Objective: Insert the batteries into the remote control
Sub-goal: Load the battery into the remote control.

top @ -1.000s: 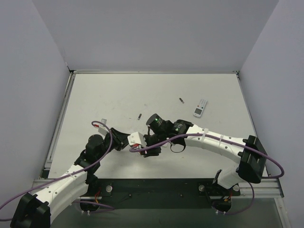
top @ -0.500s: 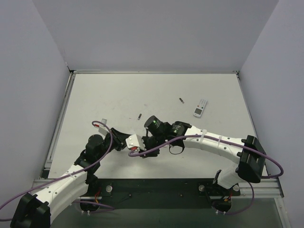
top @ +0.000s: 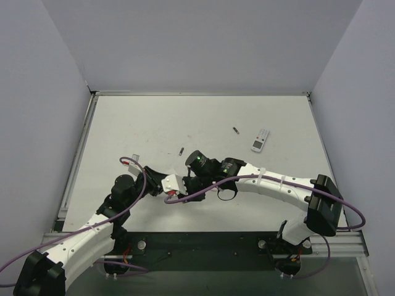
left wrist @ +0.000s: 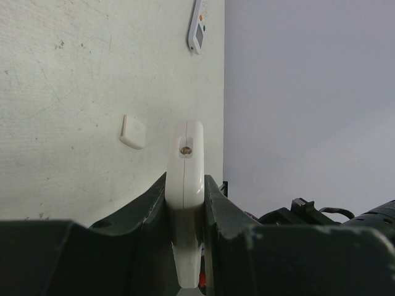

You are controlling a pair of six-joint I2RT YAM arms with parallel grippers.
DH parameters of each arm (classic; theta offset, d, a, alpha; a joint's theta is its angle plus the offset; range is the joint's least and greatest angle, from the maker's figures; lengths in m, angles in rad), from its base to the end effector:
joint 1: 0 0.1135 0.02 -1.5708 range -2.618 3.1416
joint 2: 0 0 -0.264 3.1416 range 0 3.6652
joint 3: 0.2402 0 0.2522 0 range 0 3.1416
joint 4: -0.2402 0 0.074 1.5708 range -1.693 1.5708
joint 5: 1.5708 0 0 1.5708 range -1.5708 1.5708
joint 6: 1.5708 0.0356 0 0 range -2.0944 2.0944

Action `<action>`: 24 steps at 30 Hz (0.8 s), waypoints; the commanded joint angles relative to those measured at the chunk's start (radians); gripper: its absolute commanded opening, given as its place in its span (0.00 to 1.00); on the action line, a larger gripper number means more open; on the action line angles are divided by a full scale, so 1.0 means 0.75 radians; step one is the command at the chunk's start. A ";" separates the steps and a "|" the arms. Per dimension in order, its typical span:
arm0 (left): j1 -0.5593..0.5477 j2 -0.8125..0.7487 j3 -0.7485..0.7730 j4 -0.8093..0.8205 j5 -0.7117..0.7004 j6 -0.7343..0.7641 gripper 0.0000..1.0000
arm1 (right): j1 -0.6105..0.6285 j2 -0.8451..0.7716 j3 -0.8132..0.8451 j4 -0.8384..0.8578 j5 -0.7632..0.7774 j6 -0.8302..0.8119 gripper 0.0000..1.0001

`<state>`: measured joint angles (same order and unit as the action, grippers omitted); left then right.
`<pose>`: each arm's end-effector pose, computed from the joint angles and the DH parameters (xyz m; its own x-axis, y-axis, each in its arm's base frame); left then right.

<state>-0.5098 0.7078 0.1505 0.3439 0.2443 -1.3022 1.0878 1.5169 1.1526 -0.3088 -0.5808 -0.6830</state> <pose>0.1399 -0.0881 0.1835 -0.7045 -0.6779 -0.2100 0.0022 0.2938 -0.9559 0.1393 0.3077 0.2812 0.3684 -0.4335 -0.8224 -0.9116 -0.3420 -0.2281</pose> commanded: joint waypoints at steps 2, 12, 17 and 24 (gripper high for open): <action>-0.005 -0.011 0.075 0.067 0.022 -0.019 0.00 | 0.008 0.008 0.040 0.007 0.001 -0.020 0.15; -0.003 -0.027 0.035 0.165 0.030 -0.088 0.00 | -0.019 0.037 0.003 0.007 -0.007 -0.018 0.07; -0.001 -0.062 0.039 0.169 0.020 -0.090 0.00 | -0.021 0.064 -0.015 -0.036 -0.001 -0.024 0.07; 0.054 -0.079 0.053 0.190 0.085 -0.115 0.00 | -0.019 0.117 -0.046 -0.083 0.014 -0.036 0.07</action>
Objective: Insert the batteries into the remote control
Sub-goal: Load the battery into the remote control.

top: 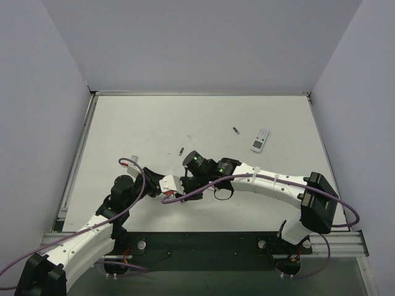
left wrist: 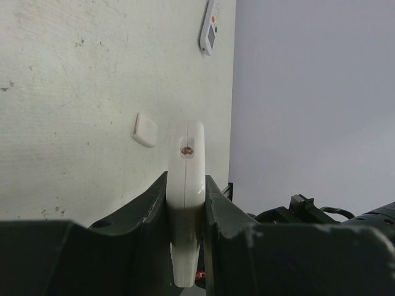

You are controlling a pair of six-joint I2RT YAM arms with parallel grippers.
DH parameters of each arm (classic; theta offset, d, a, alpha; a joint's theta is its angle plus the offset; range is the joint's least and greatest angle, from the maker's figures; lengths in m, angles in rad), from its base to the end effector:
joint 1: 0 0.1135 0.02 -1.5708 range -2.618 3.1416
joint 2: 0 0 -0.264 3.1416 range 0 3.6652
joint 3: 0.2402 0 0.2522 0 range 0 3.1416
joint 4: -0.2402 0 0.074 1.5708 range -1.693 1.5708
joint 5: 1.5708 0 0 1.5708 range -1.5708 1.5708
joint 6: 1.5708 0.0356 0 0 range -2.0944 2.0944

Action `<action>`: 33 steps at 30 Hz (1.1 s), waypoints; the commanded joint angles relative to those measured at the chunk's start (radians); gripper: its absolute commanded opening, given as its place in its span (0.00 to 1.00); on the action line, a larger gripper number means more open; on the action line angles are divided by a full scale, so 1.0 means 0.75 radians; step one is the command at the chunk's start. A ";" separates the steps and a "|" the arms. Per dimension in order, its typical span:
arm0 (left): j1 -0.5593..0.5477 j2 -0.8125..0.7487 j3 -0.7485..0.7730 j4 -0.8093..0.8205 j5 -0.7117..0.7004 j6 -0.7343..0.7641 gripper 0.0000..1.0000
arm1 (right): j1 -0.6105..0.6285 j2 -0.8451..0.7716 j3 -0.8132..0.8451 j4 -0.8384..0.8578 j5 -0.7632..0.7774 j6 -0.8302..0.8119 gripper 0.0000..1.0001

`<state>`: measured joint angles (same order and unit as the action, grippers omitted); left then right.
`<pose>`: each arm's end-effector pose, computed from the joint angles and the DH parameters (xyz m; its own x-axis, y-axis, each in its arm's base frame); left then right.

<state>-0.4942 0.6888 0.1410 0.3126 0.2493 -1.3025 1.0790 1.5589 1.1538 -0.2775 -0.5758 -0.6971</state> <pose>0.1385 -0.0846 0.1797 -0.7013 -0.6836 -0.2024 -0.0200 0.3026 -0.9529 0.1464 0.3143 0.2706 0.3744 -0.4415 -0.8154 -0.9111 -0.3388 -0.2348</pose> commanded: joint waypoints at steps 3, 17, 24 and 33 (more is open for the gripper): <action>0.068 -0.055 0.066 0.256 0.117 -0.139 0.00 | -0.003 0.077 -0.053 -0.139 0.009 -0.015 0.08; 0.133 -0.063 0.141 0.205 0.193 -0.118 0.00 | 0.067 0.149 -0.047 -0.178 0.089 -0.026 0.13; 0.152 -0.069 0.166 0.166 0.214 -0.092 0.00 | 0.089 0.157 -0.049 -0.190 0.099 -0.022 0.19; 0.176 -0.072 0.164 0.109 0.214 -0.037 0.00 | 0.093 0.122 -0.049 -0.192 0.058 -0.013 0.22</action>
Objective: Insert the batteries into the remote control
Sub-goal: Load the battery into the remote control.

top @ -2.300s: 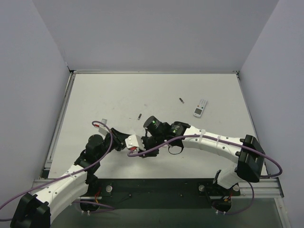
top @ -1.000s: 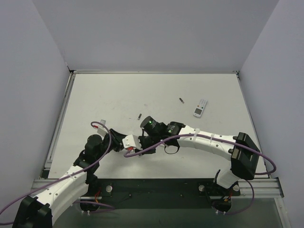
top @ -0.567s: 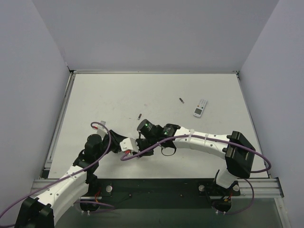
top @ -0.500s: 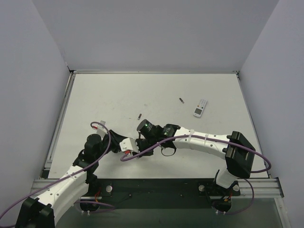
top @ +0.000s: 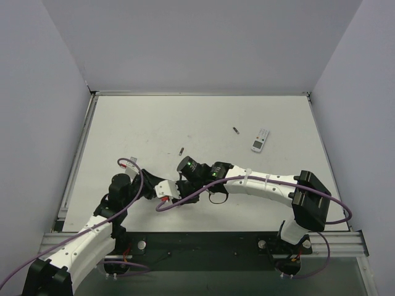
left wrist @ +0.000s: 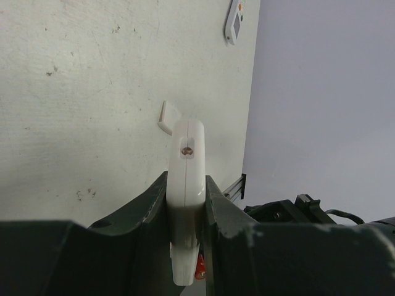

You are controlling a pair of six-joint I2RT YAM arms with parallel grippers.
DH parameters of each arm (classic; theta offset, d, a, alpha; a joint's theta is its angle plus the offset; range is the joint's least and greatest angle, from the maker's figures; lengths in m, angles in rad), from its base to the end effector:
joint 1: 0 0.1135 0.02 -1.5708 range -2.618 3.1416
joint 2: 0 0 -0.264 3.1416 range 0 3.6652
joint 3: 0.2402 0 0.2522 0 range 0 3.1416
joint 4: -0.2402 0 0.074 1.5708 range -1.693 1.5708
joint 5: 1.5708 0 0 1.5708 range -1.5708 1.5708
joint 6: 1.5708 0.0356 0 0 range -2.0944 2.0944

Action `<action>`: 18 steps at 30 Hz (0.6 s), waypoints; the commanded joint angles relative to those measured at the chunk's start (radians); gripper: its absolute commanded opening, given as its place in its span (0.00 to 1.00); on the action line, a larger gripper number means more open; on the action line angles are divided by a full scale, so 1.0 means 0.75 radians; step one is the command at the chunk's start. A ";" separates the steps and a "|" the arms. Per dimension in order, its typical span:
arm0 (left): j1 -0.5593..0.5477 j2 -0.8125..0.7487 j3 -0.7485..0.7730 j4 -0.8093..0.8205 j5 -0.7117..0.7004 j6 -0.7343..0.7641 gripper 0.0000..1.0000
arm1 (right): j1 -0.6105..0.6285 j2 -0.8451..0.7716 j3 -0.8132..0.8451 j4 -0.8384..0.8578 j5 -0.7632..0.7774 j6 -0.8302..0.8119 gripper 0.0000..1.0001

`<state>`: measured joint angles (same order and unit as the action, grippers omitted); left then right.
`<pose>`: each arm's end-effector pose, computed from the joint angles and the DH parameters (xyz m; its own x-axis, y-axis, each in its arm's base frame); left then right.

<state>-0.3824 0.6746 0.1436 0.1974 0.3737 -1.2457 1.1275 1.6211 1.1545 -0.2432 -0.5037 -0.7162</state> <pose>0.1405 -0.0705 0.1710 -0.7295 -0.6575 -0.1885 -0.0747 0.3506 -0.9336 0.1384 0.3315 0.2520 0.4117 -0.4736 -0.7786 -0.8987 -0.3526 -0.2607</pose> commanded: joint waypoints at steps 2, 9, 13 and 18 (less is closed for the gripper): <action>0.027 -0.041 0.160 0.258 0.050 -0.096 0.00 | 0.029 0.035 -0.042 -0.230 -0.036 0.018 0.22; 0.027 -0.016 0.111 0.256 0.054 -0.073 0.00 | 0.027 0.003 -0.026 -0.175 -0.054 0.041 0.30; 0.027 0.000 0.081 0.269 0.052 -0.078 0.00 | 0.018 -0.024 -0.022 -0.148 -0.067 0.051 0.30; 0.025 0.015 0.072 0.285 0.054 -0.080 0.00 | 0.004 -0.061 -0.034 -0.085 -0.022 0.088 0.32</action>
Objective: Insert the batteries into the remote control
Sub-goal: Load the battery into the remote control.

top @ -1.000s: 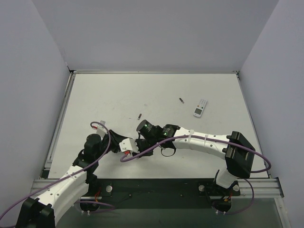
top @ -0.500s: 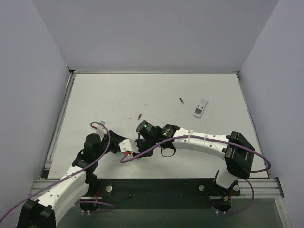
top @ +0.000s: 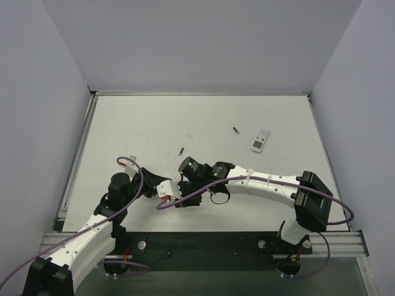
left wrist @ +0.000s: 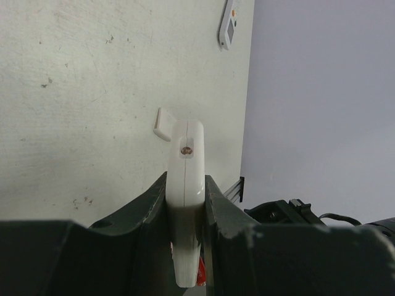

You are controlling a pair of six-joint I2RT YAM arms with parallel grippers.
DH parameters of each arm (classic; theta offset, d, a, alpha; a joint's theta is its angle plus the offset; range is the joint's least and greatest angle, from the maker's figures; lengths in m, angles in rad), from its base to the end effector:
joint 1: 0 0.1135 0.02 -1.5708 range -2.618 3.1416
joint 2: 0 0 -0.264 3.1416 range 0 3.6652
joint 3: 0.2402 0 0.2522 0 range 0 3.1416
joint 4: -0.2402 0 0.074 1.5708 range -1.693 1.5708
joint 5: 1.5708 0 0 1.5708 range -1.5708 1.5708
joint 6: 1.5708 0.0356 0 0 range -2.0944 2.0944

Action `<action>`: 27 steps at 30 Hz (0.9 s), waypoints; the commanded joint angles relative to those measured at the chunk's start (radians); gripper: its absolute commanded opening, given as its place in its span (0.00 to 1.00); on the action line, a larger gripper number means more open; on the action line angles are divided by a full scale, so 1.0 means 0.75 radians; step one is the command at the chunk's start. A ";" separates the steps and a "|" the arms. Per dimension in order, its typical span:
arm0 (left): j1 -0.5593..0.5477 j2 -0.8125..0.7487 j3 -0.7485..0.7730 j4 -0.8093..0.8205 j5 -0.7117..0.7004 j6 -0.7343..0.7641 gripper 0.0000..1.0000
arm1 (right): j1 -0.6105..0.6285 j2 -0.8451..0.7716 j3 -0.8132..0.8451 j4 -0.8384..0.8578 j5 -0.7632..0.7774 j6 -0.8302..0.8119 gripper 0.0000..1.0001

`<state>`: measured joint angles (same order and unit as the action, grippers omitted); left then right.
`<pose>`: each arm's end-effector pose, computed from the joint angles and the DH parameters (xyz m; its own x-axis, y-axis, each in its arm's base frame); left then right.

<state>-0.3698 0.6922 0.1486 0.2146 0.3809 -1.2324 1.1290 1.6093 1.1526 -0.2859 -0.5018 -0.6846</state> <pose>0.1432 -0.0697 0.1721 -0.7259 -0.6578 -0.2009 -0.0639 0.3553 -0.9326 0.1359 0.3273 0.2520 0.3730 -0.5080 -0.7764 -0.9142 -0.3443 -0.2139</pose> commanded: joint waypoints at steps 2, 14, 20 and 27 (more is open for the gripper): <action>0.008 -0.001 0.060 0.272 0.046 -0.099 0.00 | -0.014 -0.072 -0.046 0.013 -0.012 0.062 0.33; 0.008 -0.001 0.045 0.299 0.065 -0.118 0.00 | -0.029 -0.168 -0.105 0.164 -0.055 0.101 0.34; 0.008 0.000 0.047 0.307 0.077 -0.126 0.00 | -0.039 -0.180 -0.119 0.224 -0.012 0.119 0.37; 0.008 -0.007 0.047 0.307 0.081 -0.128 0.00 | -0.051 -0.198 -0.132 0.226 -0.004 0.123 0.41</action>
<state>-0.3626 0.7017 0.1486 0.3279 0.3985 -1.2869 1.0985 1.4956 1.0698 -0.1486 -0.5022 -0.5976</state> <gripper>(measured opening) 0.307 0.405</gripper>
